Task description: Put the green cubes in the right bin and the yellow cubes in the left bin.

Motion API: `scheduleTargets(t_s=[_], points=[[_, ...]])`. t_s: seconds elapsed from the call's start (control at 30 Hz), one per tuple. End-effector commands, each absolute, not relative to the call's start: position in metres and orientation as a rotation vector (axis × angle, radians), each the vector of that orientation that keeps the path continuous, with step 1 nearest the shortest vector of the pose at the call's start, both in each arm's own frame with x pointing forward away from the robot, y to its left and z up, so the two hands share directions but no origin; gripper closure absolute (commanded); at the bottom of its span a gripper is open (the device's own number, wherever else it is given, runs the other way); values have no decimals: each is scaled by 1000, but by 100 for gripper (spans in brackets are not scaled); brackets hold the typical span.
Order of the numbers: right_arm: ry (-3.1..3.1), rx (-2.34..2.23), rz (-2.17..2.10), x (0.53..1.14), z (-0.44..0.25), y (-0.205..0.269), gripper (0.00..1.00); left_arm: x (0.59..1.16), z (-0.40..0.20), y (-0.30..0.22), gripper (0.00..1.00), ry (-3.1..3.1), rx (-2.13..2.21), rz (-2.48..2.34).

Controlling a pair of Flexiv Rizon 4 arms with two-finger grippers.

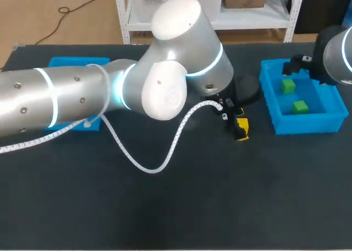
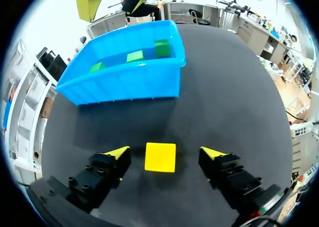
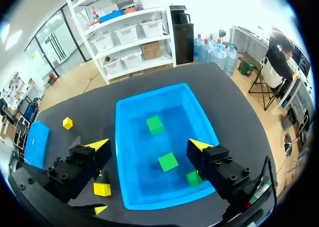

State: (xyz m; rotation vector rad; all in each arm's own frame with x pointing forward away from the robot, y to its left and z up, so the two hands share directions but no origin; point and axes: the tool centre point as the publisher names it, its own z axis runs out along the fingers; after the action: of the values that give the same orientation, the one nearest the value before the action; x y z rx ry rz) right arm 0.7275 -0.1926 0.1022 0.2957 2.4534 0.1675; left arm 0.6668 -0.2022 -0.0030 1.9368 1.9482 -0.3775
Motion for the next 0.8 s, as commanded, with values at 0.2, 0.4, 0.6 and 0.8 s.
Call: scheduleTargets(t_s=[0.2,0.4,0.6,0.8], points=[[2444,297,169,725,101,-193,0,672,-7,-202,100,1970,1883,-265],[2444,297,169,725,101,-193,0,692,30,-179,100,1952,1722,-139],[2444,297,169,725,101,-193,0,732,106,-108,100,1996,1418,-66],[2444,297,169,725,101,-193,0,767,158,-7,100,2125,1056,170]])
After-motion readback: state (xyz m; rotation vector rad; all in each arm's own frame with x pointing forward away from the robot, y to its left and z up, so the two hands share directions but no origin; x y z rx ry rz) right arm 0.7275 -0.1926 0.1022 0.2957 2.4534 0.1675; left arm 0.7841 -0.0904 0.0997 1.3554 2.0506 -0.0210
